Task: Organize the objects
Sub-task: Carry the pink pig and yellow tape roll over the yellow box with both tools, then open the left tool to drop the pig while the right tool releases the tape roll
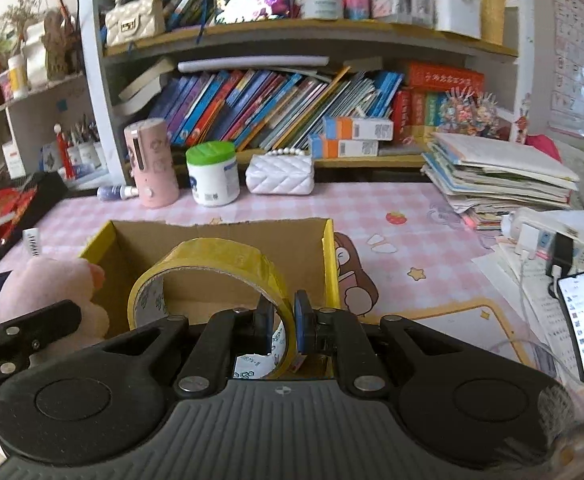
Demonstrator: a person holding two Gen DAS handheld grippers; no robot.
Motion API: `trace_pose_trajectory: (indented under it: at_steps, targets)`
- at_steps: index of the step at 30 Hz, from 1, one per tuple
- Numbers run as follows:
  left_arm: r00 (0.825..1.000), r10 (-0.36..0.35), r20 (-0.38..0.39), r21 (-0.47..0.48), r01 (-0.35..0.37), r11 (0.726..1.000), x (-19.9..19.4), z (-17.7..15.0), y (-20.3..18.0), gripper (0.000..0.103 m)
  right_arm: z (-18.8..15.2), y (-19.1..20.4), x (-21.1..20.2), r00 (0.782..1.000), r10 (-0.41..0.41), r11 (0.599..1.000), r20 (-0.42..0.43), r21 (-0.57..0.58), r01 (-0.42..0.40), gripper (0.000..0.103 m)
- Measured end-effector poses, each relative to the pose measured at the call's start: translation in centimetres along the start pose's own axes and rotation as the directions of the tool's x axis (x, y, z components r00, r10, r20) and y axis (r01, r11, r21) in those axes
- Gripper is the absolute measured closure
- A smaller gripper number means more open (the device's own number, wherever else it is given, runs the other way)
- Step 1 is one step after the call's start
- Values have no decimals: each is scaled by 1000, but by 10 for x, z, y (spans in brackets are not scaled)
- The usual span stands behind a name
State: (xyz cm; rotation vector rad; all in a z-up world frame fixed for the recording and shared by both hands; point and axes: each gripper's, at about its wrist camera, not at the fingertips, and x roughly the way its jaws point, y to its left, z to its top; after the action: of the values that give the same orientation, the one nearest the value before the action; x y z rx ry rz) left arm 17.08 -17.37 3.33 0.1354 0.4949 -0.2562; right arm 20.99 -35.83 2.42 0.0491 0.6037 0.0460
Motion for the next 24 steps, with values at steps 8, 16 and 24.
trace_pose_trajectory:
  at_steps: [8, 16, 24]
  targets:
    - [999, 37, -19, 25, -37, 999, 12, 0, -4, 40, 3, 1, 26, 998, 30, 998, -50, -60, -33, 93]
    - [997, 74, -7, -1, -74, 997, 6, 1, 2, 34, 8, 12, 46, 992, 58, 986, -110, -148, -74, 93]
    - [994, 105, -9, -26, -105, 994, -2, -4, 6, 24, 10, 22, 55, 988, 63, 970, -140, -224, -93, 93]
